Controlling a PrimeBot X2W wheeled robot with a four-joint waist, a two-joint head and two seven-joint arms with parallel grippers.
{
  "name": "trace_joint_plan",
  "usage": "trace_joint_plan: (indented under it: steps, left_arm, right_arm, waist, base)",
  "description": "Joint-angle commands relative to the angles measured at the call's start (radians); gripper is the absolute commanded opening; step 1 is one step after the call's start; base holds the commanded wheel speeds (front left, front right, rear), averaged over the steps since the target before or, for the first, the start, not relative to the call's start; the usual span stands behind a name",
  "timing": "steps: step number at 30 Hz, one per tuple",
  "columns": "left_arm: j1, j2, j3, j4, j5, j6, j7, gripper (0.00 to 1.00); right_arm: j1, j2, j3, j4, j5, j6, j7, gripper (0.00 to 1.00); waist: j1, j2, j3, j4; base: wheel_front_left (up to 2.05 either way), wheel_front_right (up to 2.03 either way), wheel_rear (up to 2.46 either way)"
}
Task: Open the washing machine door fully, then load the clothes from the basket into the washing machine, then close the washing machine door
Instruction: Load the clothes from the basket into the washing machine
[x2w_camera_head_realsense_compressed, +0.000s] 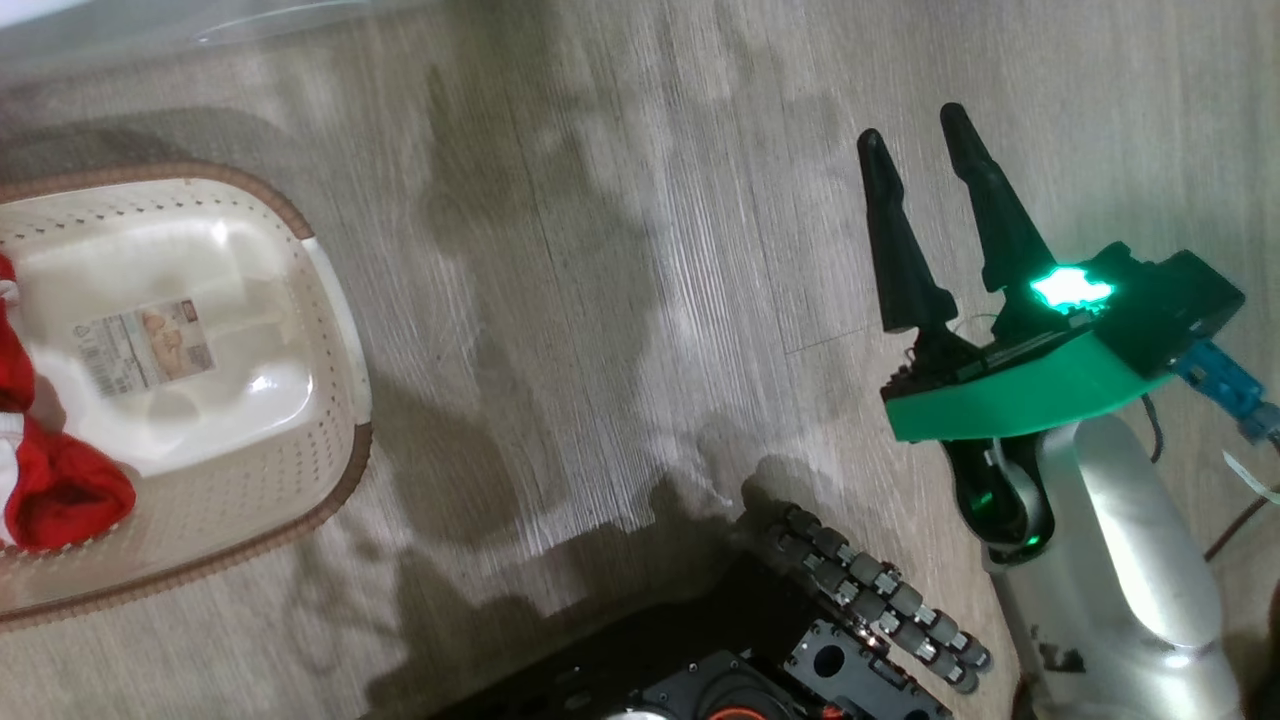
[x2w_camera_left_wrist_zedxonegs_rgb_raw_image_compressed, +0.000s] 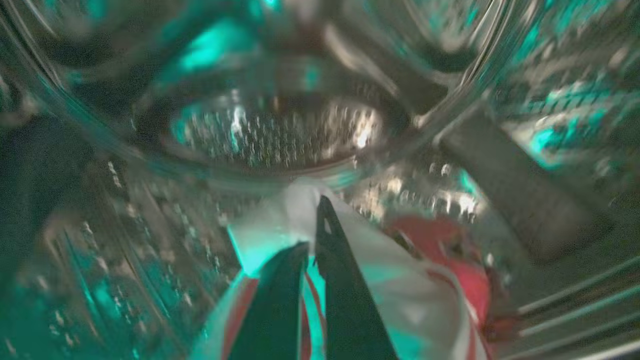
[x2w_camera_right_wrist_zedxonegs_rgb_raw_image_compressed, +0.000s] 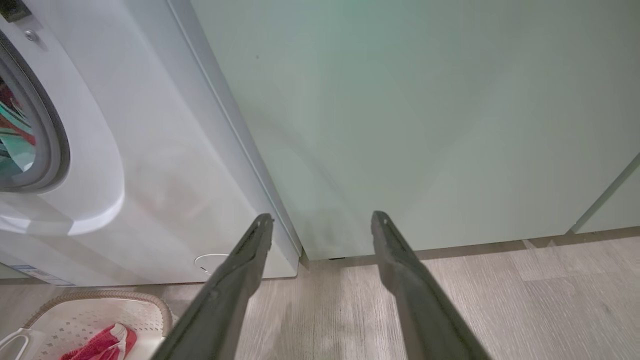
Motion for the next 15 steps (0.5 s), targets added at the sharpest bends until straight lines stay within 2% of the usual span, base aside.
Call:
trace_joint_plan:
  steps: [1, 5, 6, 7, 8, 10, 15]
  left_arm:
    - [0.003, 0.048, 0.026, -0.003, -0.007, 0.004, -0.013, 0.00]
    - [0.037, 0.021, 0.023, 0.050, -0.036, -0.005, -0.013, 0.00]
    - [0.041, 0.015, 0.026, 0.056, -0.045, -0.004, -0.017, 0.09]
    - [0.043, 0.015, 0.024, 0.059, -0.041, -0.001, -0.025, 0.89]
    - [0.045, 0.013, 0.023, 0.062, -0.041, 0.001, -0.032, 1.00]
    - [0.051, 0.005, 0.020, 0.064, -0.041, 0.005, -0.051, 1.00]
    - [0.115, -0.038, 0.030, 0.042, -0.055, 0.047, -0.130, 1.00]
  right_arm:
    - [0.016, -0.002, 0.015, -0.031, 0.009, 0.000, -0.007, 1.00]
    - [0.015, -0.002, 0.008, -0.027, 0.005, 0.000, -0.007, 1.00]
    - [0.014, -0.002, 0.007, -0.026, 0.004, 0.000, -0.007, 1.00]
    - [0.012, -0.002, 0.007, -0.025, 0.003, 0.000, -0.007, 1.00]
    - [0.009, -0.002, 0.006, -0.025, 0.001, 0.000, -0.007, 1.00]
    - [0.006, -0.002, 0.002, -0.024, -0.004, 0.000, -0.007, 1.00]
    - [0.014, -0.002, -0.013, -0.015, -0.025, 0.000, -0.007, 1.00]
  waist:
    - [-0.0002, 0.0000, 0.004, 0.001]
    - [-0.0002, 0.0000, 0.004, 0.012]
    - [-0.0002, 0.0000, 0.004, 0.015]
    - [-0.0002, 0.0000, 0.003, 0.017]
    - [-0.0002, 0.0000, 0.003, 0.020]
    - [-0.0002, 0.0000, -0.003, 0.028]
    - [-0.0002, 0.0000, -0.043, 0.056]
  base:
    - [0.00, 0.00, 0.00]
    - [0.00, 0.00, 0.00]
    - [0.00, 0.00, 0.00]
    - [0.00, 0.00, 0.00]
    - [0.00, 0.00, 0.00]
    - [0.00, 0.00, 0.00]
    - [0.00, 0.00, 0.00]
